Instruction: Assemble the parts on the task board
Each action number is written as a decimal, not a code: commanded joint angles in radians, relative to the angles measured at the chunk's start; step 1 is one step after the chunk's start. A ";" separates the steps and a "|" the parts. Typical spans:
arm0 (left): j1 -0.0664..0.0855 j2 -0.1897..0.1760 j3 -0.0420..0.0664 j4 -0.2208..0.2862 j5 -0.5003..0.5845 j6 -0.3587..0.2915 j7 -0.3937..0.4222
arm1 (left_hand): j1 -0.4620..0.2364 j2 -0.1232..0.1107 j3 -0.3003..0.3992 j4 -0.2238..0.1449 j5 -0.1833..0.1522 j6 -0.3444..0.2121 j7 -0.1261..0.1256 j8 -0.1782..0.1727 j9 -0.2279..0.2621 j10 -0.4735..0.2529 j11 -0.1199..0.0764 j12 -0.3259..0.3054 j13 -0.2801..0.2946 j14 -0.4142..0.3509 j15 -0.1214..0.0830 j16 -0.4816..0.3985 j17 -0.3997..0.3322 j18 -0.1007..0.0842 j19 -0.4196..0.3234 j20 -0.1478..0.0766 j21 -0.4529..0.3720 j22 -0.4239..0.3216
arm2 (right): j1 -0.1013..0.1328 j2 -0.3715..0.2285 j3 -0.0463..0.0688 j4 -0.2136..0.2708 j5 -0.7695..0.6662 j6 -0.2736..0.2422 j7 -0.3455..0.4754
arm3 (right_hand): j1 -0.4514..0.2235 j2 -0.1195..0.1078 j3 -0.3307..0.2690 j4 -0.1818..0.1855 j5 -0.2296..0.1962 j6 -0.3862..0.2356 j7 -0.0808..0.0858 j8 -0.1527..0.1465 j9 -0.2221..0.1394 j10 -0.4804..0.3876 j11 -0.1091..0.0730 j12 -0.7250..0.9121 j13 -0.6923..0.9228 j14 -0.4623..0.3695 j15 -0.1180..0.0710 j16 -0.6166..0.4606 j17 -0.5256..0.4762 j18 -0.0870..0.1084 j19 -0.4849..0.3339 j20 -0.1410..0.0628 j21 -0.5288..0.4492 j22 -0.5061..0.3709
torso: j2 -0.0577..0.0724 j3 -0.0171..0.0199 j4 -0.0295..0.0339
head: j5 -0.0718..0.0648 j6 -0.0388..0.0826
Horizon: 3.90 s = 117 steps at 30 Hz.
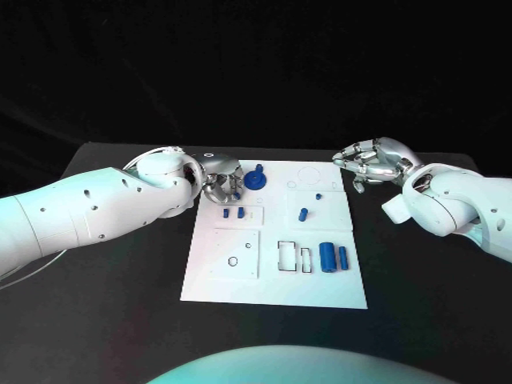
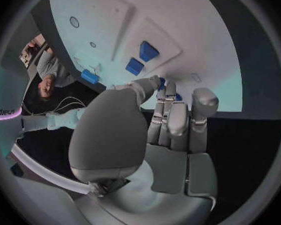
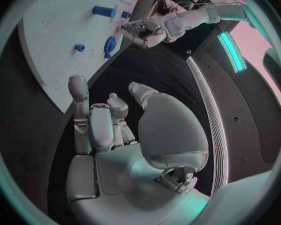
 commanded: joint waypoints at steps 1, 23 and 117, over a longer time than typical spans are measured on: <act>-0.001 0.004 -0.001 -0.004 0.001 0.022 -0.003 | -0.011 -0.003 -0.003 -0.003 0.000 -0.004 0.007 -0.005 0.000 0.004 0.000 -0.008 0.001 0.003 0.001 0.004 -0.001 -0.020 0.006 0.000 0.004 -0.001 | -0.001 0.001 0.000 0.001 -0.002 0.016 0.009 | -0.001 0.012 0.001 0.005 0.000 -0.007 -0.001 0.004 -0.002 0.007 0.000 0.001 0.000 0.001 0.000 -0.003 -0.001 0.007 0.002 0.000 -0.004 -0.002 | 0.000 -0.0003 0.0002 | 0.000 0.000; -0.002 0.001 -0.004 -0.006 0.003 0.027 -0.002 | -0.039 -0.024 -0.012 0.003 0.001 -0.022 0.016 -0.027 -0.004 -0.001 0.009 -0.035 0.008 -0.012 0.010 -0.009 -0.037 -0.014 -0.014 0.008 -0.021 -0.025 | -0.004 0.005 0.000 -0.004 -0.001 0.010 0.013 | 0.002 0.013 0.002 0.006 0.000 -0.008 -0.001 0.005 -0.002 0.006 0.000 -0.001 -0.003 0.002 -0.001 -0.006 -0.003 0.007 0.003 -0.001 -0.010 -0.005 | 0.000 -0.0012 0.0007 | -0.001 -0.004; -0.014 -0.247 0.004 0.213 1.571 -0.122 0.436 | -0.031 0.033 -0.072 -0.023 0.001 -0.101 0.055 0.026 -0.057 -0.084 0.039 0.063 0.101 -0.321 0.041 -0.396 -0.520 0.043 -0.251 0.026 -0.485 -0.415 | -0.008 0.133 -0.007 0.008 -1.132 0.094 -0.279 | 0.066 -0.080 0.218 -0.194 -0.066 0.117 0.006 -0.062 -0.051 -0.209 0.031 -0.926 -0.872 0.028 0.024 0.013 0.039 -0.022 0.094 0.013 0.136 0.178 | -0.001 -0.0010 -0.0005 | -0.040 0.027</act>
